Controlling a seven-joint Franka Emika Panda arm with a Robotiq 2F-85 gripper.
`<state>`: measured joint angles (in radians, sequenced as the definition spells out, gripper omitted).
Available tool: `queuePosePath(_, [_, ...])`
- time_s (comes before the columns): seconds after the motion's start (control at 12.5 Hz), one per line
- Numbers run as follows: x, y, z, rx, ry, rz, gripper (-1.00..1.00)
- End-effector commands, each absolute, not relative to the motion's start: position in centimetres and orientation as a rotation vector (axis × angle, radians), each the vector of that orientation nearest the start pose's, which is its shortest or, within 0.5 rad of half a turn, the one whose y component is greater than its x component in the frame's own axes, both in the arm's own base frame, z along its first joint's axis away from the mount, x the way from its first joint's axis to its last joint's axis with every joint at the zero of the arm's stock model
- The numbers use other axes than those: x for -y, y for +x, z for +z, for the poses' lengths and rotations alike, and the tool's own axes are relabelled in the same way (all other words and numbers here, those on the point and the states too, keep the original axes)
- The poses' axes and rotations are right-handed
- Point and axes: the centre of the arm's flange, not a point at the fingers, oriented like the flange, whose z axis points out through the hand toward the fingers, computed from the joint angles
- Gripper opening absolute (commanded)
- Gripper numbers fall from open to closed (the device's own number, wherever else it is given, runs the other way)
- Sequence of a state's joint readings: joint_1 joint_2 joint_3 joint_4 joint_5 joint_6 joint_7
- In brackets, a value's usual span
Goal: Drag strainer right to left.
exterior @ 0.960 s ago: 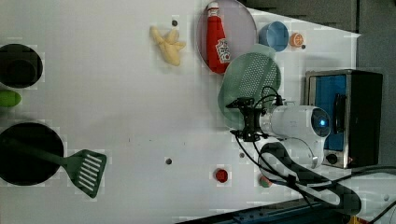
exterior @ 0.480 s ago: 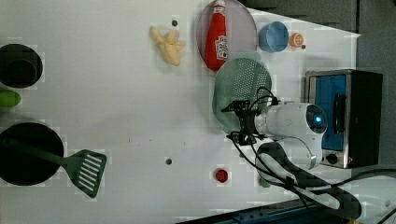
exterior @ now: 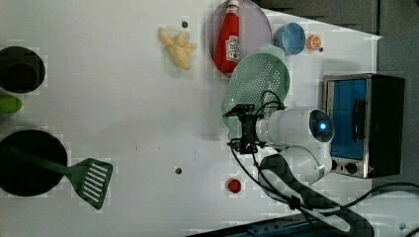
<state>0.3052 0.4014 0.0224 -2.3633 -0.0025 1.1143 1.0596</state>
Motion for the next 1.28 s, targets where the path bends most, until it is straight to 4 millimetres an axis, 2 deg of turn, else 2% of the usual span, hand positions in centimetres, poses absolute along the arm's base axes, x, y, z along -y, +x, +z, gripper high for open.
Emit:
queuePosePath(0.08, [-20.5,46.6,16.1,-2.262,-2.285,0.079,1.0])
queuePosePath(0.48, [-24.7,46.5,17.0,-2.267,-2.254,0.106,1.0])
queuePosePath(1.28, [-32.3,46.7,17.1,-2.216,-2.224,0.193,1.0])
